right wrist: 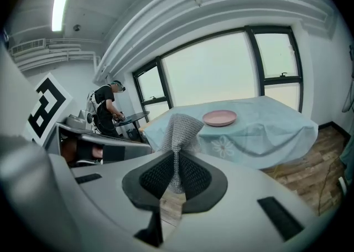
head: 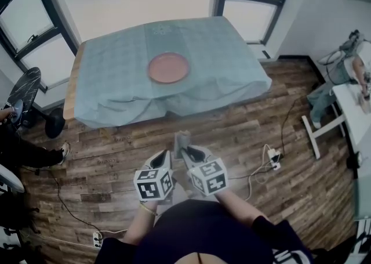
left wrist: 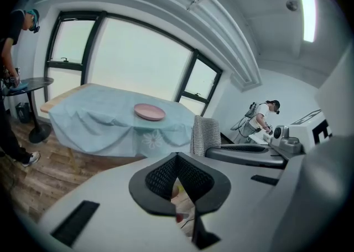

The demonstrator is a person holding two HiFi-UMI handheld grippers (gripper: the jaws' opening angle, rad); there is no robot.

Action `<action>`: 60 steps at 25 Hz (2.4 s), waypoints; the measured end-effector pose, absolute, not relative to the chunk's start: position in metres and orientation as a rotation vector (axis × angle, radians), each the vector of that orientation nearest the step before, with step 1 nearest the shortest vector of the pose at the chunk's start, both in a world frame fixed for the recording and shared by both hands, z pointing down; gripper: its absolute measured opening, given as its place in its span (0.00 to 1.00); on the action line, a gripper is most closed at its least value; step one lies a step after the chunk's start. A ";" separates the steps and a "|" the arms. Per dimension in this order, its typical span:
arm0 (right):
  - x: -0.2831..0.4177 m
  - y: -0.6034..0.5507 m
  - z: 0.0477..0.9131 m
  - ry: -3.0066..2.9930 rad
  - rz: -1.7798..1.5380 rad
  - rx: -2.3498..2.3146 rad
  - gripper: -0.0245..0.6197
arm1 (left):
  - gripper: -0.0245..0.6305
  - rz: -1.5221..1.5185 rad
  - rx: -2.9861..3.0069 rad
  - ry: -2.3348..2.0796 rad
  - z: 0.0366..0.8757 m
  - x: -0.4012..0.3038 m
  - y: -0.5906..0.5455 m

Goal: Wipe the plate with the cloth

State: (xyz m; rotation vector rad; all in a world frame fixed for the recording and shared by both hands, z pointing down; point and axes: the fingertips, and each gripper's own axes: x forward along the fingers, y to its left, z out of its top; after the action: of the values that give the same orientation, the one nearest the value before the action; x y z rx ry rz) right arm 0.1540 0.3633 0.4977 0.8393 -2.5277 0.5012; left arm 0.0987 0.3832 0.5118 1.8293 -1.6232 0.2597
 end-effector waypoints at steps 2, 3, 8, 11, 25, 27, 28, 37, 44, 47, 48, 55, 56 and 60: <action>0.154 0.362 0.500 -2.524 0.499 0.830 0.09 | 0.06 0.259 1.819 -1.629 0.513 0.098 0.382; 0.154 0.362 0.501 -2.521 0.501 0.826 0.09 | 0.06 0.260 1.815 -1.631 0.514 0.098 0.381; 0.153 0.357 0.501 -2.533 0.523 0.822 0.09 | 0.06 0.248 1.799 -1.642 0.516 0.095 0.377; 0.153 0.355 0.504 -2.527 0.510 0.800 0.09 | 0.06 0.245 1.784 -1.644 0.519 0.093 0.371; 0.151 0.297 0.520 -2.461 0.550 0.830 0.09 | 0.06 0.265 1.786 -1.615 0.528 0.083 0.308; 0.148 0.284 0.522 -2.458 0.552 0.841 0.09 | 0.06 0.268 1.789 -1.608 0.530 0.079 0.296; 0.145 0.277 0.523 -2.457 0.553 0.845 0.09 | 0.06 0.271 1.792 -1.605 0.531 0.076 0.290; 0.113 0.213 0.525 -2.425 0.566 0.857 0.09 | 0.06 0.297 1.797 -1.586 0.540 0.042 0.228; 0.081 0.155 0.520 -2.420 0.552 0.856 0.09 | 0.06 0.291 1.789 -1.592 0.537 0.008 0.171; 0.066 0.132 0.522 -2.416 0.548 0.861 0.09 | 0.06 0.298 1.785 -1.590 0.538 -0.007 0.149; 0.061 0.124 0.523 -2.414 0.548 0.862 0.09 | 0.06 0.299 1.782 -1.586 0.538 -0.012 0.142; 0.035 0.074 0.521 -2.397 0.569 0.874 0.09 | 0.06 0.309 1.770 -1.546 0.546 -0.037 0.094; 0.031 0.067 0.520 -2.392 0.576 0.878 0.09 | 0.06 0.318 1.771 -1.541 0.548 -0.041 0.088; 0.020 0.041 0.522 -2.388 0.575 0.900 0.09 | 0.06 0.349 1.779 -1.516 0.555 -0.053 0.063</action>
State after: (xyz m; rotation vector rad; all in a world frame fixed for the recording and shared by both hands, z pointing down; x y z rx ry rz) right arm 0.0199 0.0410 0.5218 0.9002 -2.3878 0.5754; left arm -0.0525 0.0630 0.5550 1.7794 -1.5163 0.3492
